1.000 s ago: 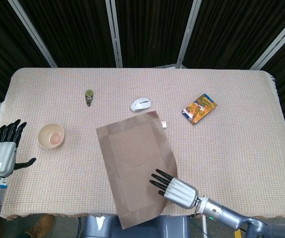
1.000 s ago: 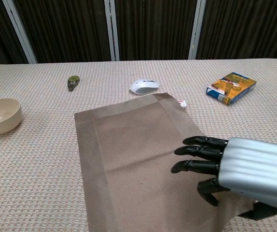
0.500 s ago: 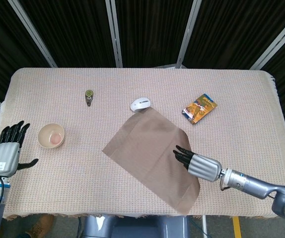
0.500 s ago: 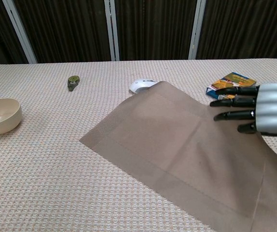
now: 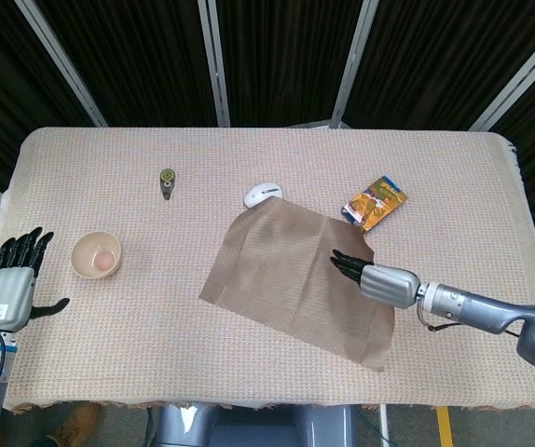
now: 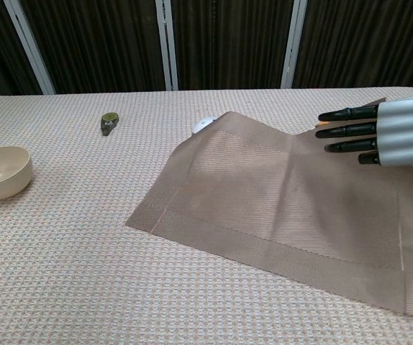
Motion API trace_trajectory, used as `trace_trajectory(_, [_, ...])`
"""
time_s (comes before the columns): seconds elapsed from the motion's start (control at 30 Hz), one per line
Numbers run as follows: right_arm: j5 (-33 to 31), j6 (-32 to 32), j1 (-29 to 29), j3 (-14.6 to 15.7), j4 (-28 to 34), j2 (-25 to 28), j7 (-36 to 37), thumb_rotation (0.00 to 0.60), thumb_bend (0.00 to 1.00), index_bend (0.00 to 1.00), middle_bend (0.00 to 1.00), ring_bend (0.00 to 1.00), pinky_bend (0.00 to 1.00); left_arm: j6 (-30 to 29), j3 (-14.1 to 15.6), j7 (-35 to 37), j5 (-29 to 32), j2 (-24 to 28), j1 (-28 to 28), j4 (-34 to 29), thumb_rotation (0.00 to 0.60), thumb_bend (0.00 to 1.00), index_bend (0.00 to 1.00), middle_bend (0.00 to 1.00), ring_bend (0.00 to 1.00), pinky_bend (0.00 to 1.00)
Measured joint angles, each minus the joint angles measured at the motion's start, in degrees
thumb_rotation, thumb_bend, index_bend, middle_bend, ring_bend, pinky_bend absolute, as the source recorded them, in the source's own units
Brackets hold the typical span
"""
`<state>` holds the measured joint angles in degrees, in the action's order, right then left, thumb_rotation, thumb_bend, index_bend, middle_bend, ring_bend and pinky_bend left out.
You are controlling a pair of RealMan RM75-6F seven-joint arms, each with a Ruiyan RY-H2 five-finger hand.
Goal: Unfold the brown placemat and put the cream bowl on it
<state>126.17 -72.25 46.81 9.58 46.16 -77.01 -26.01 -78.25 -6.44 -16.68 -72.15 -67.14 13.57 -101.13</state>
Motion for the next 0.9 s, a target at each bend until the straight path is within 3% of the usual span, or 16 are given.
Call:
trace_trajectory(0.07, [-1.04,-2.27,-1.49,-0.01,-2.51,-0.22,0.61,0.600,0.01,0.00,0.00,0.00,0.00,-0.19,0.23,-0.08,-0.43,-0.01,-0.09,-0.12,0.600,0.00,0.00,0.00,0.00,0.00])
trace_trajectory(0.1, [-1.54,-3.44,-2.15,-0.03,-3.15,-0.28,1.18,0.600,0.00,0.00,0.00,0.00,0.00,-0.23,0.34,-0.13,-0.58,-0.04,-0.13,-0.18,0.600,0.00,0.00,0.00,0.00,0.00])
trace_trajectory(0.4, [-13.35,-16.11,-11.64,-3.87,-1.95,-0.04,11.99,0.600,0.00,0.00,0.00,0.00,0.00,0.21,0.97,1.45,-4.30,-0.79,0.63,1.66,0.600,0.00,0.00,0.00,0.00,0.00])
trace_trajectory(0.63, [-25.69,-18.77,-19.19,-7.43,10.35,2.21,24.92,0.600,0.00,0.00,0.00,0.00,0.00,4.34,1.80,9.23,-11.73,-2.26,4.48,8.77,0.600,0.00,0.09,0.00,0.00,0.00])
trace_trajectory(0.9, [-32.91,-17.63,-24.96,-8.86,29.42,7.88,27.29,0.600,0.00,0.00,0.00,0.00,0.00,12.52,2.80,15.91,-20.75,-7.87,14.16,21.10,0.600,0.00,0.19,0.00,0.00,0.00])
